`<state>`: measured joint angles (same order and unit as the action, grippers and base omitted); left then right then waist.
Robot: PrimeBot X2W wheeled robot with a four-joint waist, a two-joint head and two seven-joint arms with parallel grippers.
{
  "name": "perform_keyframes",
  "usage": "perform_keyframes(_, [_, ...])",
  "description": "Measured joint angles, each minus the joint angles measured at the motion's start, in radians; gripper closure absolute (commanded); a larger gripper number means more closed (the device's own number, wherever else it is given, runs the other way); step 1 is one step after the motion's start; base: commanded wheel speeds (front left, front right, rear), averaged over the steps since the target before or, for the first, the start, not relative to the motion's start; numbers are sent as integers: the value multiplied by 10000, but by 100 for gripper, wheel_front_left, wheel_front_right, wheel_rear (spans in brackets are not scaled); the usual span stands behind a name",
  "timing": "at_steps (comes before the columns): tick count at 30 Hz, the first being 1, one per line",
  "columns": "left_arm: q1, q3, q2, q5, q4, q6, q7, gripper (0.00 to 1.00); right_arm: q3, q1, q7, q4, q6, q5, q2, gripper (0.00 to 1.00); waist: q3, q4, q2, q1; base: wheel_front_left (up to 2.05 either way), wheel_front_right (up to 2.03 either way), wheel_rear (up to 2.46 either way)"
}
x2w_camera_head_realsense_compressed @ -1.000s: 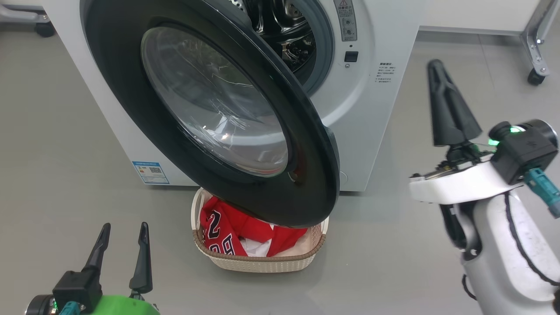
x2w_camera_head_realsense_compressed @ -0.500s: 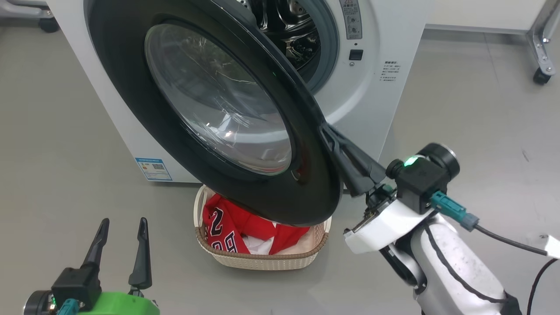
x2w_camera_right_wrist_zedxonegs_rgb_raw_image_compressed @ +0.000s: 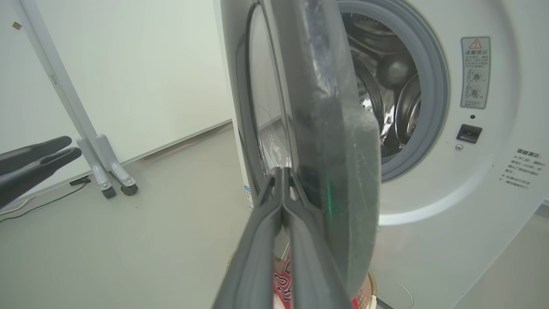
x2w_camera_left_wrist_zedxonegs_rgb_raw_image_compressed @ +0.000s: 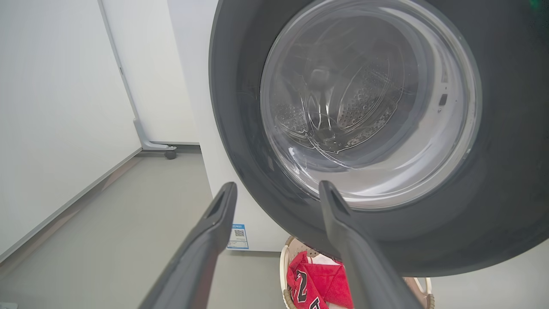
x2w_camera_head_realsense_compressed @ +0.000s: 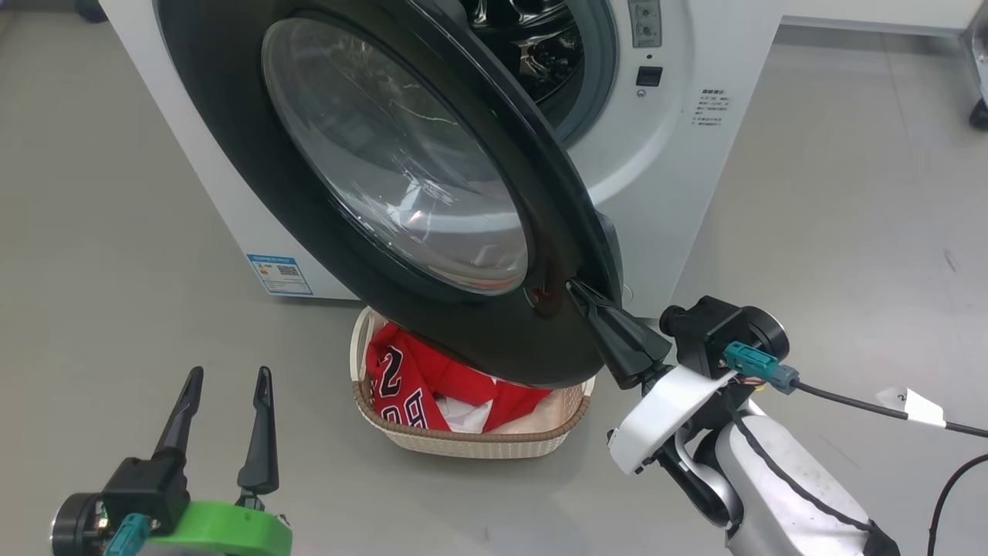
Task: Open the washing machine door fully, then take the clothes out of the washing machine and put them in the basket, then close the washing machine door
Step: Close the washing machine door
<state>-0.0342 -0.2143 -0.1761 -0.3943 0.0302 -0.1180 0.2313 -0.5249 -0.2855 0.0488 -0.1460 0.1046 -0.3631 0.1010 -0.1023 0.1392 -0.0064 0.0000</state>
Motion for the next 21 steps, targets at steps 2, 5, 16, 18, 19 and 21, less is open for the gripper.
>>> perform_keyframes(2, [31, -35, 25, 0, 2, 0, 0, 0, 21, -43, -15, -159, 0, -33, -8, 100, -60, 35, 0, 0, 0, 0, 0])
perform_keyframes(5, [88, -59, 33, 2, 6, 0, 2, 0, 79, -214, -25, -355, 4, -61, -44, 100, -152, 84, 0, 0, 0, 0, 0])
perform_keyframes(16, [400, -167, 98, 109, -84, 0, 77, 0, 560, -1030, -25, -980, 73, -155, -65, 100, -563, 225, 0, 0, 0, 0, 0])
perform_keyframes(18, [479, -178, 132, 111, -123, 0, 77, 0, 681, -1244, -25, -1114, 71, -178, -65, 100, -668, 256, 0, 0, 0, 0, 0])
perform_keyframes(19, [516, -188, 146, 127, -138, 0, 77, 0, 742, -1363, -25, -1177, 67, -184, -59, 100, -723, 271, 0, 0, 0, 0, 0])
perform_keyframes(21, [589, -211, 186, 157, -169, 0, 79, 0, 869, -1638, -25, -1319, 59, -211, -42, 100, -843, 306, 0, 0, 0, 0, 0])
